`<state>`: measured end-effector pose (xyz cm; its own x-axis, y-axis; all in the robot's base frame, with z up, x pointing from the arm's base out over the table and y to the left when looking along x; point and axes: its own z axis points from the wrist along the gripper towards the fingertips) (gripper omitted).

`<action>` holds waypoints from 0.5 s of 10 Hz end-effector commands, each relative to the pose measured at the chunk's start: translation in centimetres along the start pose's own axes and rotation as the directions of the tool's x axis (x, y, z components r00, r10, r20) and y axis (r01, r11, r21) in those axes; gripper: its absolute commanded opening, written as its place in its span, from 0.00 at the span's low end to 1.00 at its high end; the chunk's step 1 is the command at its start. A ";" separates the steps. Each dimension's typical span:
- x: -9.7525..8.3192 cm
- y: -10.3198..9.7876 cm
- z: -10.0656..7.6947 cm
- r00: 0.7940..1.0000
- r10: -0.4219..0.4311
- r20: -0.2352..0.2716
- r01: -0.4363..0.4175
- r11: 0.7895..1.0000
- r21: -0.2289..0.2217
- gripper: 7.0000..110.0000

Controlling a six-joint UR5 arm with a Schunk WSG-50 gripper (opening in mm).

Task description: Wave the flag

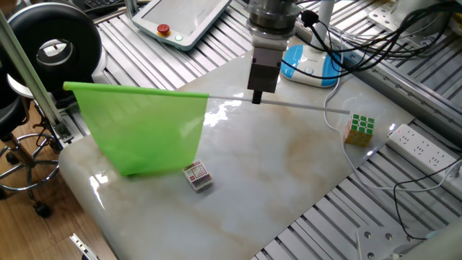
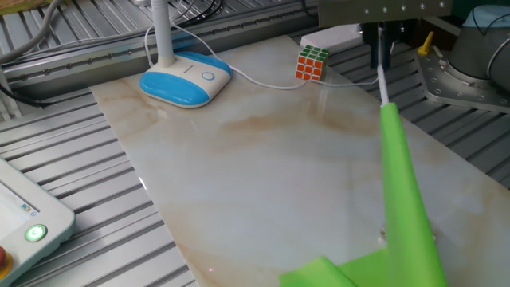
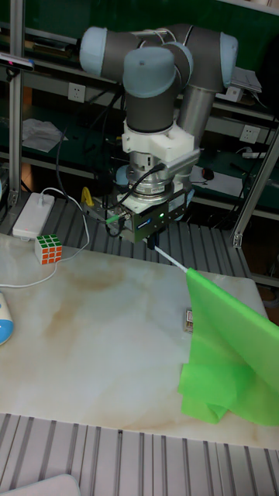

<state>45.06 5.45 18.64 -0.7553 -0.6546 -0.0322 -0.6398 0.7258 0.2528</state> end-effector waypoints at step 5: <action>-6.7 7.1 -2.4 0.981 0.187 -0.051 -0.182 0.980 0.078 0.00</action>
<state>45.64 10.84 21.73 -0.8159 -0.5762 0.0474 -0.5567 0.8051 0.2047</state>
